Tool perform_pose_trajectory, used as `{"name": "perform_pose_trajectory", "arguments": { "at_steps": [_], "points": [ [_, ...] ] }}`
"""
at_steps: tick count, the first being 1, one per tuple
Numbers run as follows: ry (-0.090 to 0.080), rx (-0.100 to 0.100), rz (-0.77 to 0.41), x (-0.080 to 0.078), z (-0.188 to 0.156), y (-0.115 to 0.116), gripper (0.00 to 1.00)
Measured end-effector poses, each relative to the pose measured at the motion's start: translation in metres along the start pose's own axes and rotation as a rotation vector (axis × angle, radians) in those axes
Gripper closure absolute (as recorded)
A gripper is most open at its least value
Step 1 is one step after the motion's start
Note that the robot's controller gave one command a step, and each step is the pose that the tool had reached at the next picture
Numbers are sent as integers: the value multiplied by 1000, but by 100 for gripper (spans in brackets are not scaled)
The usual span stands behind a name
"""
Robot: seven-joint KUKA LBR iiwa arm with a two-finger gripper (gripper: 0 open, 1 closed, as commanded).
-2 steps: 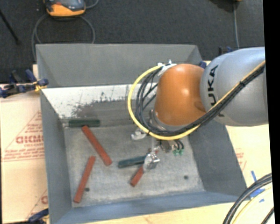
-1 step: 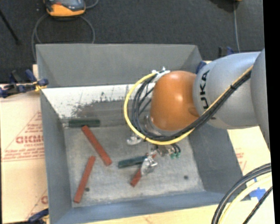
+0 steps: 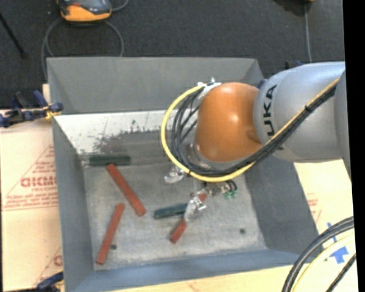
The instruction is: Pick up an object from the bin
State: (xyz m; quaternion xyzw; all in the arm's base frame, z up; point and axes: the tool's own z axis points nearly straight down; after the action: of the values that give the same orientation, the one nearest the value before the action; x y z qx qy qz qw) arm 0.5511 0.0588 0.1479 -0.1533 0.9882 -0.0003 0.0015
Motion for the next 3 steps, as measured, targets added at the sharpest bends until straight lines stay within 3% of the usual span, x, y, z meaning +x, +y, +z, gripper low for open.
{"name": "perform_pose_trajectory", "arguments": {
  "at_steps": [1, 2, 3],
  "points": [
    [-5, 2, -187, -7, 55, -1, 0],
    [0, -1, -198, -5, 56, 0, 100],
    [0, -1, -198, -5, 56, 0, 100]
  ]
}}
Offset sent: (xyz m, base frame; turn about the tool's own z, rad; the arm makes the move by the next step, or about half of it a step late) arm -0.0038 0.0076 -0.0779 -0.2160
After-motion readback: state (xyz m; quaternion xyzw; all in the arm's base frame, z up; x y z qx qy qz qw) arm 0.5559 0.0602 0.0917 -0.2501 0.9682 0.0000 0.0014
